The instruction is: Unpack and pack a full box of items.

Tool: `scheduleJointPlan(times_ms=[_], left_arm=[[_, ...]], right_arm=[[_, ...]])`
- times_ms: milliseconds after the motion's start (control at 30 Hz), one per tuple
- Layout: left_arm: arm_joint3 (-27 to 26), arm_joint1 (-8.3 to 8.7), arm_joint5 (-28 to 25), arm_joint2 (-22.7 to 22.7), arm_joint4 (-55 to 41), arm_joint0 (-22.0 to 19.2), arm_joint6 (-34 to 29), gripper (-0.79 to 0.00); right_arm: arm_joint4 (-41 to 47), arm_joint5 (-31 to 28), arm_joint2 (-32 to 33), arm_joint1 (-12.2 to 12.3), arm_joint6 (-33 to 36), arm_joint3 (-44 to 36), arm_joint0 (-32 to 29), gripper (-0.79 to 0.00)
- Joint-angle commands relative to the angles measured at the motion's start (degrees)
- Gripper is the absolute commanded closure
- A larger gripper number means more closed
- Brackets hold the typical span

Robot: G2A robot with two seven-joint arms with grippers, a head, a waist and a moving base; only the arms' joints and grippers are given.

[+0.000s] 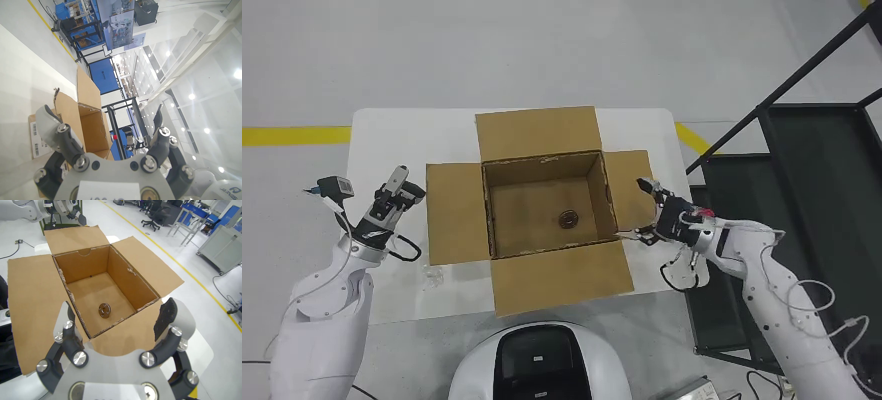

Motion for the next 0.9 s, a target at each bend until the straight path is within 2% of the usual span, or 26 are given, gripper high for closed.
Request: scheduleJointPlan(times_ms=[0, 767, 867], left_arm=[[0.00, 0.00, 0.00, 0.00, 0.00, 0.00, 0.00, -0.785], [0.00, 0.00, 0.00, 0.00, 0.00, 0.00, 0.00, -0.785], [0.00, 0.00, 0.00, 0.00, 0.00, 0.00, 0.00, -0.785]], right_arm=[[2.25, 0.02, -1.67, -0.29, 1.90, 0.76, 1.78, -0.785], [2.51, 0.08, -1.86, -0.33, 2.00, 0.86, 1.95, -0.785], [2.18, 0.32, -4.00, -0.60, 5.16, -0.63, 3.79, -0.785]])
